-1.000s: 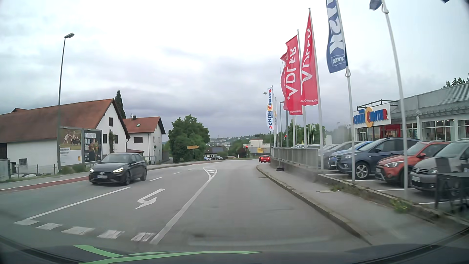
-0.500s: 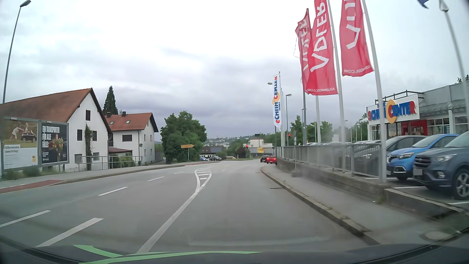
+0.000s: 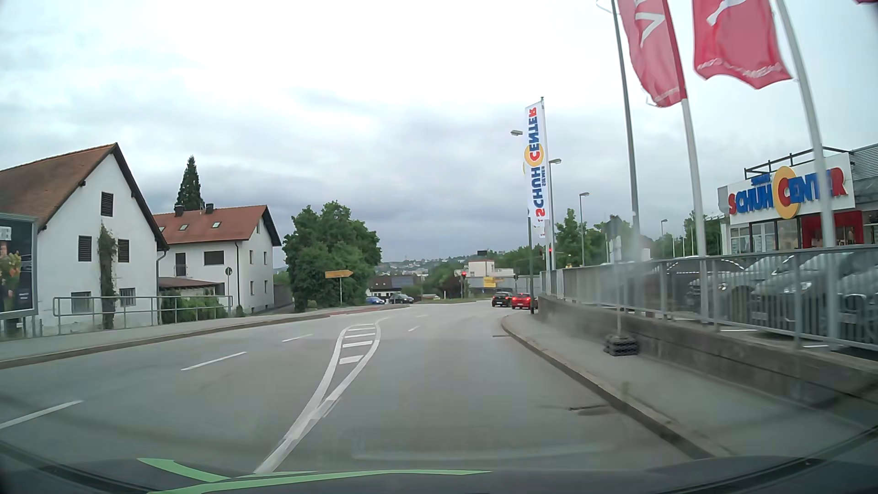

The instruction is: Follow the waypoints while adhering to traffic rules and regulations

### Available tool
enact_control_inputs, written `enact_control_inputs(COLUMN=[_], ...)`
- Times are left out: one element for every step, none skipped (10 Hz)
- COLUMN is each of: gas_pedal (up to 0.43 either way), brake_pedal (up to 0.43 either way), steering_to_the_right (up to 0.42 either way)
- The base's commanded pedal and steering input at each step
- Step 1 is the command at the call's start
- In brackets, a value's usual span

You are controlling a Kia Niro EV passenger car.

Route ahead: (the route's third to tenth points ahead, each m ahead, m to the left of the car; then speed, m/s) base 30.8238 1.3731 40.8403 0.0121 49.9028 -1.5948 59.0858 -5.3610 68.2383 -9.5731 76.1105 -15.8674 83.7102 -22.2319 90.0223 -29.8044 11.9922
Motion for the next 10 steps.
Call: enact_control_inputs(gas_pedal=[0.000,0.000,0.000,0.000,0.000,0.000,0.000,0.000,0.000,0.000], brake_pedal=[0.207,0.213,0.213,0.220,0.226,0.226,0.232,0.232,0.238,0.238], steering_to_the_right=[0.003,0.005,0.007,0.010,0.012,0.014,0.017,0.019,0.020,0.021])
